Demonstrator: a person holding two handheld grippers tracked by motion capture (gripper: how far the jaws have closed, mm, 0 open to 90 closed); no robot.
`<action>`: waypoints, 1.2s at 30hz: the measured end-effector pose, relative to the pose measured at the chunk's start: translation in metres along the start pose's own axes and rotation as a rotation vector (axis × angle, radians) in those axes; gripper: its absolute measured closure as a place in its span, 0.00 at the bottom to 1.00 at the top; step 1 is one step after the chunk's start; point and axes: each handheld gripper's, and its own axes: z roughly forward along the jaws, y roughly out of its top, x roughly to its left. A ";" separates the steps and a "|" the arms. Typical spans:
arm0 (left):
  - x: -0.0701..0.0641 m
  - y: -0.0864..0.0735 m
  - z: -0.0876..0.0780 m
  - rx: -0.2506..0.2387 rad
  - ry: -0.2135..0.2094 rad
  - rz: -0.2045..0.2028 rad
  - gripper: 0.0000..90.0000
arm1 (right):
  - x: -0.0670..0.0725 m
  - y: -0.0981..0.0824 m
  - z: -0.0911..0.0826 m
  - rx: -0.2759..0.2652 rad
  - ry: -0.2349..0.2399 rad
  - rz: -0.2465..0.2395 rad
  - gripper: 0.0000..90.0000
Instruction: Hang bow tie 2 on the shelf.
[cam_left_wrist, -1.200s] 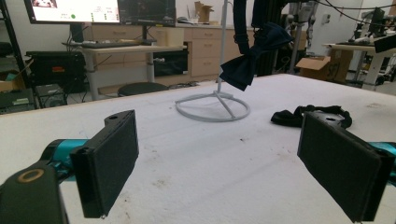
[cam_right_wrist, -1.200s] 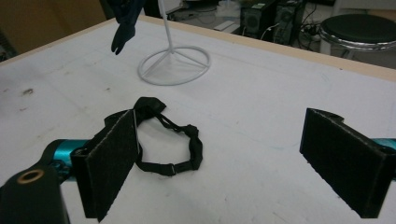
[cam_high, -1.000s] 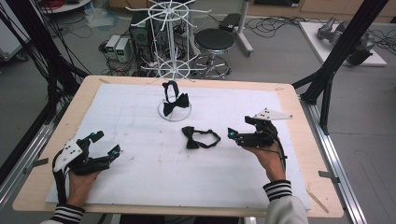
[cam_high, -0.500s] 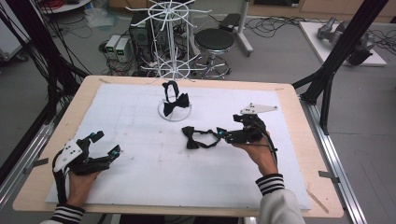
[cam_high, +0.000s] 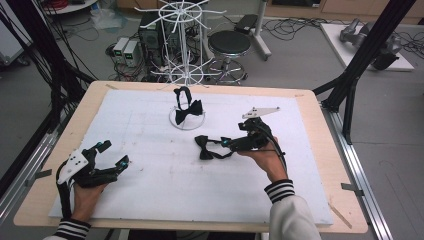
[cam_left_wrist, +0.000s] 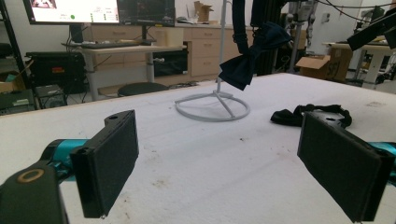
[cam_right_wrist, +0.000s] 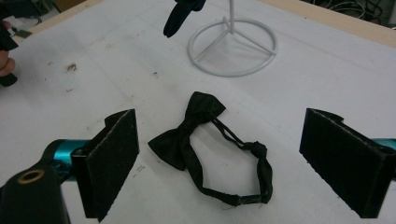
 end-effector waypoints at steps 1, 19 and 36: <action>0.000 0.000 0.000 -0.002 0.000 -0.002 0.14 | 0.001 0.001 0.001 0.010 0.001 -0.001 0.13; 0.000 0.000 0.000 -0.002 0.001 -0.003 0.14 | 0.007 0.012 0.024 0.080 0.067 -0.095 0.13; 0.001 0.000 0.000 -0.003 0.001 -0.003 0.14 | 0.019 0.020 0.059 0.194 0.106 -0.170 0.13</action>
